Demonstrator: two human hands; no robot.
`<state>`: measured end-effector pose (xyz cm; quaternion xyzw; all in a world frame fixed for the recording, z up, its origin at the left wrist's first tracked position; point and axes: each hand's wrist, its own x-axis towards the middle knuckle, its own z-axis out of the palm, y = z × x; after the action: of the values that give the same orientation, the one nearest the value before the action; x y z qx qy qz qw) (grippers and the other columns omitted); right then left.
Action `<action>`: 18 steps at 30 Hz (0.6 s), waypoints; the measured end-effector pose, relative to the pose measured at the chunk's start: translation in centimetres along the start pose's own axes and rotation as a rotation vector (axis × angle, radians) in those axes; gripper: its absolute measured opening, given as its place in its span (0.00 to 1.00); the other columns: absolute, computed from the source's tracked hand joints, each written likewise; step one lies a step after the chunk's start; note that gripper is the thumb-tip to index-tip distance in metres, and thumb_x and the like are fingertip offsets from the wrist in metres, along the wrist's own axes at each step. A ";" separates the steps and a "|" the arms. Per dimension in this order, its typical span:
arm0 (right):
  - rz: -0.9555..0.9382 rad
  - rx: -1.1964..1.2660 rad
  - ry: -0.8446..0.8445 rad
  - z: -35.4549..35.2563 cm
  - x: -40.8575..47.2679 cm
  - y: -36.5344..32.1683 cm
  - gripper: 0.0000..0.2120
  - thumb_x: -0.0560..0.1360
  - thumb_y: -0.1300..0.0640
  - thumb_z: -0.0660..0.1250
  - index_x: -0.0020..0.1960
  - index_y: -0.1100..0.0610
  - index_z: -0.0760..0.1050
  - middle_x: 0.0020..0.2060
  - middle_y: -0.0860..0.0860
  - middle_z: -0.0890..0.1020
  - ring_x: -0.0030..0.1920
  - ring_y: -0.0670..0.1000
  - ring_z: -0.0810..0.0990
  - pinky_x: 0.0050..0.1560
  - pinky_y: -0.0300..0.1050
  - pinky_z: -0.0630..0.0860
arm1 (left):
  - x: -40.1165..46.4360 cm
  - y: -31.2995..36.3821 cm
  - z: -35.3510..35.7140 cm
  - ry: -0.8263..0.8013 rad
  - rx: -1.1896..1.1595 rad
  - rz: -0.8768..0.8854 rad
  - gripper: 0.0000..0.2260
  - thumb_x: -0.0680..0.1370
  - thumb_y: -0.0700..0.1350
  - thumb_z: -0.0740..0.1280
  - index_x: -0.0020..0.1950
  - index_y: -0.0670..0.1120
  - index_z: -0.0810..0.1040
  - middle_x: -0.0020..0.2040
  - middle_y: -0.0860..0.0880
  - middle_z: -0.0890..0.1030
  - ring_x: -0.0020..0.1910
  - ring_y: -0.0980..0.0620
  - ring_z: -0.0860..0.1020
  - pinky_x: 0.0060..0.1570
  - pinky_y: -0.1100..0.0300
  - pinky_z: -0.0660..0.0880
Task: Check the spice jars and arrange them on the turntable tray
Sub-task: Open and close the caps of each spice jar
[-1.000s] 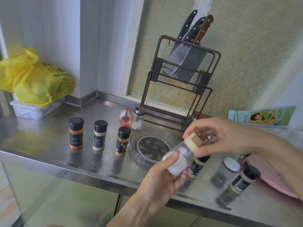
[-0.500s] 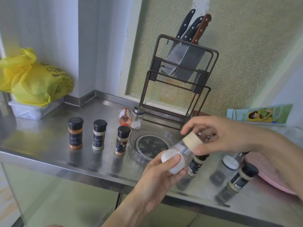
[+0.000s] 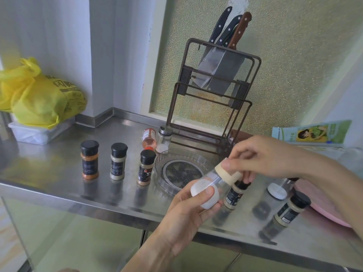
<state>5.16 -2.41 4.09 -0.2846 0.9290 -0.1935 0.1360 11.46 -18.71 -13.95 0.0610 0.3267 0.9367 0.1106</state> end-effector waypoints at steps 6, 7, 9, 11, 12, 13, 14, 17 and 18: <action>-0.014 0.023 0.071 0.7 0.2 0.2 0.18 0.69 0.39 0.76 0.53 0.49 0.84 0.42 0.48 0.89 0.40 0.48 0.89 0.48 0.47 0.85 | -0.2 0.0 -0.3 -0.001 0.005 0.027 0.15 0.74 0.43 0.76 0.59 0.41 0.82 0.52 0.43 0.82 0.50 0.46 0.82 0.55 0.57 0.82; -0.012 0.005 0.089 0.9 0.1 0.1 0.21 0.68 0.36 0.74 0.54 0.48 0.83 0.43 0.47 0.89 0.40 0.46 0.89 0.48 0.45 0.84 | -0.2 0.1 -0.3 0.002 0.002 0.032 0.16 0.74 0.42 0.76 0.59 0.41 0.82 0.52 0.43 0.82 0.50 0.46 0.83 0.54 0.57 0.81; -0.024 0.014 0.080 1.1 0.2 0.1 0.23 0.68 0.41 0.79 0.60 0.44 0.80 0.50 0.44 0.87 0.45 0.46 0.88 0.51 0.44 0.85 | -0.1 0.2 -0.4 0.013 -0.017 0.040 0.16 0.72 0.42 0.77 0.58 0.40 0.82 0.53 0.42 0.83 0.50 0.45 0.83 0.53 0.57 0.82; -0.040 0.079 0.105 1.2 0.3 0.2 0.21 0.68 0.50 0.82 0.59 0.47 0.81 0.49 0.48 0.88 0.45 0.50 0.88 0.54 0.48 0.85 | 0.0 0.2 -0.5 0.032 -0.033 0.044 0.18 0.72 0.42 0.78 0.59 0.38 0.82 0.54 0.41 0.83 0.50 0.44 0.83 0.53 0.57 0.82; -0.039 0.086 0.136 1.4 0.4 0.2 0.19 0.68 0.48 0.82 0.56 0.48 0.82 0.46 0.49 0.88 0.43 0.51 0.89 0.53 0.50 0.86 | 0.0 0.3 -0.5 0.040 -0.040 0.042 0.20 0.72 0.42 0.77 0.61 0.36 0.80 0.54 0.40 0.83 0.51 0.44 0.84 0.53 0.56 0.82; -0.042 0.081 0.162 1.6 0.5 0.1 0.18 0.67 0.45 0.81 0.54 0.48 0.83 0.44 0.49 0.89 0.41 0.49 0.89 0.52 0.50 0.86 | 0.0 0.3 -0.7 0.046 -0.043 0.041 0.22 0.73 0.42 0.77 0.63 0.34 0.78 0.54 0.40 0.83 0.51 0.43 0.84 0.54 0.56 0.82; -0.044 0.073 0.176 1.9 0.6 0.2 0.19 0.67 0.41 0.79 0.54 0.47 0.83 0.43 0.47 0.89 0.41 0.47 0.89 0.53 0.50 0.85 | 0.0 0.3 -0.8 0.051 -0.045 0.044 0.24 0.73 0.42 0.77 0.65 0.33 0.76 0.54 0.39 0.83 0.52 0.43 0.84 0.55 0.56 0.82; -0.059 0.145 0.178 2.7 0.7 0.2 0.19 0.68 0.44 0.80 0.57 0.44 0.82 0.49 0.45 0.88 0.47 0.46 0.88 0.57 0.50 0.84 | 0.1 0.4 -1.0 0.062 -0.034 0.078 0.28 0.71 0.42 0.78 0.66 0.32 0.75 0.56 0.38 0.82 0.55 0.41 0.83 0.57 0.54 0.81; -0.059 0.181 0.204 2.8 0.8 0.2 0.19 0.67 0.45 0.80 0.56 0.45 0.83 0.48 0.46 0.88 0.47 0.46 0.88 0.58 0.50 0.84 | 0.1 0.4 -0.9 0.066 -0.020 0.094 0.27 0.71 0.41 0.78 0.65 0.32 0.75 0.56 0.37 0.83 0.56 0.40 0.83 0.58 0.53 0.81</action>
<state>5.45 -3.53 1.40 -0.2771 0.9081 -0.3082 0.0600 11.12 -19.53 -14.42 0.0444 0.3176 0.9455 0.0563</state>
